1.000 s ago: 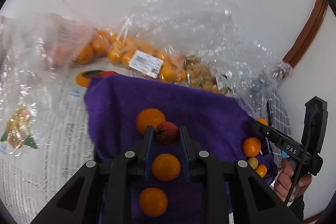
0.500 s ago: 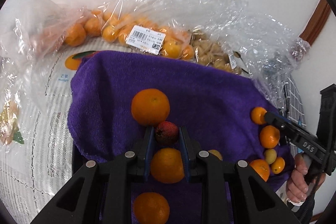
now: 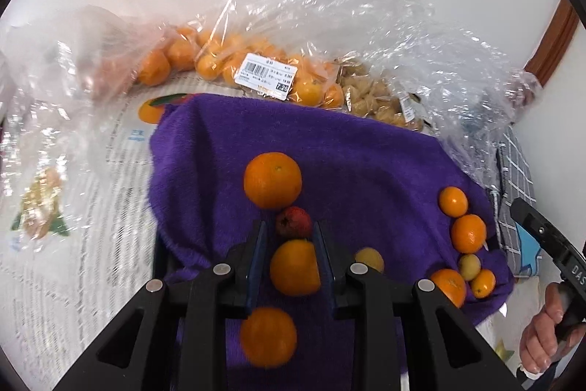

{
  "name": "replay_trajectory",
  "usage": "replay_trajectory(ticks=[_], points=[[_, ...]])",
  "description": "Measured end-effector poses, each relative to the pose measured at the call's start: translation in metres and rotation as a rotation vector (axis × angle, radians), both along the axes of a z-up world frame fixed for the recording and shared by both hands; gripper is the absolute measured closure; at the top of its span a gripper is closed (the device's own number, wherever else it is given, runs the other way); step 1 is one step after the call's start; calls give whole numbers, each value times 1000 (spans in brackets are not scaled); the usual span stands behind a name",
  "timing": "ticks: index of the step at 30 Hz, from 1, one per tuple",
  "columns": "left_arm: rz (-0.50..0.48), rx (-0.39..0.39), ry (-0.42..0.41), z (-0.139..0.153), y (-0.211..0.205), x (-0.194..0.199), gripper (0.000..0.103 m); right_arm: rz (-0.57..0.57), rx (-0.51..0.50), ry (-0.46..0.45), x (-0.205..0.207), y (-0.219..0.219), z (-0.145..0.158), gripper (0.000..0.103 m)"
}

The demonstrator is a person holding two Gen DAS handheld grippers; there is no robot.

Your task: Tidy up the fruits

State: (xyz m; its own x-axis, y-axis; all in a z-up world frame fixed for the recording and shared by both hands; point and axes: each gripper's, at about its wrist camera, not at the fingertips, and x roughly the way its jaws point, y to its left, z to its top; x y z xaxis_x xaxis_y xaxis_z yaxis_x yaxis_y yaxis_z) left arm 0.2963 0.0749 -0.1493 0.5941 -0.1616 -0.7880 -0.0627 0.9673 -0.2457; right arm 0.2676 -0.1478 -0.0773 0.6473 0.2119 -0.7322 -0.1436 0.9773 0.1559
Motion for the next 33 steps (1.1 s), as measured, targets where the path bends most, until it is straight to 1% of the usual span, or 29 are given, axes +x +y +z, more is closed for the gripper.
replay_trajectory(ticks=[2,5,9,10,14,16,18,19,20,21,22,23,24,26,28,31,33], points=[[3,-2,-23,10,-1,-15,71,-1,15,0,-13,0,9,43],[-3,-3,-53,22,-1,-38,66,-7,11,-4,-36,3,20,40],[-8,-8,-91,37,-7,-75,62,-38,-94,-13,-69,16,31,38],[-9,-5,-103,41,-9,-84,59,-43,-123,-17,-80,19,35,38],[-8,30,-156,55,-20,-120,48,-35,-174,-26,-119,26,50,38],[-16,61,-167,62,-28,-137,47,-52,-218,-55,-139,29,58,38],[-23,90,-182,69,-35,-156,44,-72,-239,-76,-158,30,67,37],[-23,95,-188,71,-36,-161,42,-78,-240,-76,-163,29,69,32],[-23,102,-201,75,-39,-171,40,-87,-242,-79,-169,28,72,24],[-22,107,-211,78,-40,-179,38,-99,-247,-88,-177,28,75,21],[-23,108,-217,80,-42,-185,34,-110,-259,-105,-184,27,79,18],[-24,110,-223,82,-43,-190,31,-119,-275,-126,-191,28,81,17],[-25,111,-230,84,-45,-198,31,-130,-295,-155,-203,28,86,13],[-38,119,-232,89,-49,-209,28,-140,-297,-175,-215,28,91,4],[-42,119,-240,93,-53,-219,25,-132,-274,-166,-226,26,93,2],[-37,114,-255,99,-56,-232,21,-163,-255,-133,-236,19,90,2],[-37,109,-268,103,-58,-238,21,-169,-251,-136,-243,17,89,2]])
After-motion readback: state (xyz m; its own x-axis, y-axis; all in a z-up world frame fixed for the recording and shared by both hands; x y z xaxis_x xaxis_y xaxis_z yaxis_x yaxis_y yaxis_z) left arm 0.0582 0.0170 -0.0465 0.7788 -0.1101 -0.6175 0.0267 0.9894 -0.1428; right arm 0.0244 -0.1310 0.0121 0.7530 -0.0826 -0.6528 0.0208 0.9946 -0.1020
